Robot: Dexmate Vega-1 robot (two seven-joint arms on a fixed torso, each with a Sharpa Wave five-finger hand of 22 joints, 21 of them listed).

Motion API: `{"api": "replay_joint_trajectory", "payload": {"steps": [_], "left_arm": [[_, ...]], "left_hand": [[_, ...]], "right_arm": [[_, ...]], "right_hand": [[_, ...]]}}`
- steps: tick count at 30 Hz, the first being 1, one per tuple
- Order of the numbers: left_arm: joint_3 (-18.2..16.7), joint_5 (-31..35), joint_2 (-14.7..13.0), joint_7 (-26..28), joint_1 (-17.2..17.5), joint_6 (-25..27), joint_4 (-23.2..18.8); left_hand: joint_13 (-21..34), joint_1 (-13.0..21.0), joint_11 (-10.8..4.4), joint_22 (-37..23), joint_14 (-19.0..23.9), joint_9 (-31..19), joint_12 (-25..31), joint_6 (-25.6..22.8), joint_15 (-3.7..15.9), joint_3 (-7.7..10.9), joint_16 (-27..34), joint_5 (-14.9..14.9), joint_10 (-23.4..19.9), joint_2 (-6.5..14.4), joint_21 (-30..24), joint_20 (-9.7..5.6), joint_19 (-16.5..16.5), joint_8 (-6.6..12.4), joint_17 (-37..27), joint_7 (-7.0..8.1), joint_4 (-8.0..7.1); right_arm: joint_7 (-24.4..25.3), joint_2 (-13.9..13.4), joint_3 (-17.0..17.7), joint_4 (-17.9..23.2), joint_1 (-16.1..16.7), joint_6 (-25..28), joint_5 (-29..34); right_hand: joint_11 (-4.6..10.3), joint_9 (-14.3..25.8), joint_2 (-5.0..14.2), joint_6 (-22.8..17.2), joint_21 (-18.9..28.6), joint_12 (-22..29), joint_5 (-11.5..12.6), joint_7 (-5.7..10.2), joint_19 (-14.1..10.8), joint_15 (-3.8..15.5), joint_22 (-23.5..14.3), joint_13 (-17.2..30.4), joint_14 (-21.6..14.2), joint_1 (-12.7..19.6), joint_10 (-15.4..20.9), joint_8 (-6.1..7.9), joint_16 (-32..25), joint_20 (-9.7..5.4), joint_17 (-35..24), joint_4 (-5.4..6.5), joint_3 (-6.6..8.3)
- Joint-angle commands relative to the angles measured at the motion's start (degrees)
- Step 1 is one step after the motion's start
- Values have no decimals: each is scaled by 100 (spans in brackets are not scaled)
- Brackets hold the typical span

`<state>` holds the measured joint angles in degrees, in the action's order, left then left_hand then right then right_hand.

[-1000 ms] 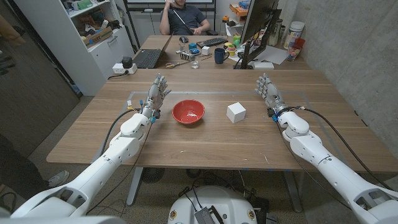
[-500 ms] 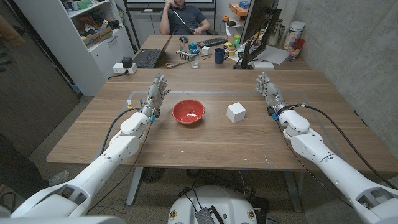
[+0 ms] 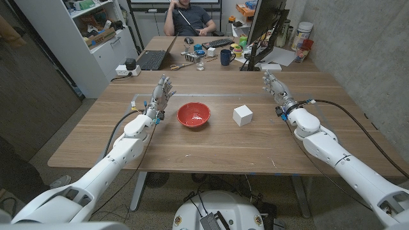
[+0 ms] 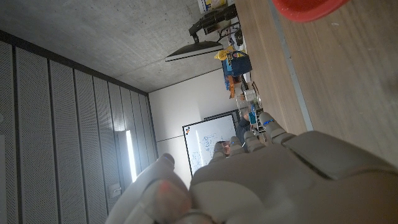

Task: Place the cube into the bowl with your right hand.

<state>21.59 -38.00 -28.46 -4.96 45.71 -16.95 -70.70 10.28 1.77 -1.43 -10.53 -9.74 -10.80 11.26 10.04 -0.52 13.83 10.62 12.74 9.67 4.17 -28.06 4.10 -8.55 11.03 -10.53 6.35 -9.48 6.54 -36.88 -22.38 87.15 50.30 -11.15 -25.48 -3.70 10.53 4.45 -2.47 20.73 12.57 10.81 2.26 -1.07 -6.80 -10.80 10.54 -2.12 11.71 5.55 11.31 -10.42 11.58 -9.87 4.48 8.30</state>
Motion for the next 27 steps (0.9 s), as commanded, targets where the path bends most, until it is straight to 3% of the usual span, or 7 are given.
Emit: {"api": "replay_joint_trajectory", "payload": {"steps": [1, 14, 20, 27], "left_arm": [[20, -31, 30, -182, -104, -51, 164], [1, -62, -2, -286, -119, -73, 206], [7, -65, 0, -366, -158, -102, 277], [14, -82, 32, -460, -226, -140, 393]], "left_hand": [[20, -4, -9, -24, -327, -17, 22, 420, -3, 14, 36, 34, 380, 176, 21, -5, -27, 23, -28, 22, -4], [21, -5, 13, -25, -326, -19, 25, 398, 9, 4, 37, 34, 370, 182, 37, -7, -24, 29, -30, 18, -7], [22, -6, 17, -26, -318, -19, 27, 390, 13, 1, 40, 34, 364, 184, 40, -8, -18, 31, -30, 19, -7], [22, -6, 6, -26, -321, -19, 30, 379, 9, -4, 38, 34, 356, 187, 47, -10, -13, 34, -30, 20, -8]], "right_arm": [[401, -418, -18, 767, 228, 356, 640], [781, -922, -40, 1865, 475, 1190, 1537], [911, -1003, -128, 2147, 476, 1441, 2027], [855, -1099, -214, 2402, 398, 1743, 2437]], "right_hand": [[-7, 27, -99, -57, -12, 26, 31, 19, -44, -26, -15, 25, -48, 40, 88, 31, -41, 64, -15, -60, 4], [11, 26, -251, -97, -27, 30, 37, 52, -108, -18, -12, 24, -144, 100, 117, 40, -60, 78, -16, -149, -51], [45, 27, -350, -225, -21, 57, 59, 184, -231, -7, -14, 23, -290, 182, 213, 78, -88, 78, -16, -236, -83], [43, 27, -367, -270, -24, 72, 68, 192, -269, 11, -14, 23, -315, 218, 264, 88, -84, 82, -16, -267, -85]]}}
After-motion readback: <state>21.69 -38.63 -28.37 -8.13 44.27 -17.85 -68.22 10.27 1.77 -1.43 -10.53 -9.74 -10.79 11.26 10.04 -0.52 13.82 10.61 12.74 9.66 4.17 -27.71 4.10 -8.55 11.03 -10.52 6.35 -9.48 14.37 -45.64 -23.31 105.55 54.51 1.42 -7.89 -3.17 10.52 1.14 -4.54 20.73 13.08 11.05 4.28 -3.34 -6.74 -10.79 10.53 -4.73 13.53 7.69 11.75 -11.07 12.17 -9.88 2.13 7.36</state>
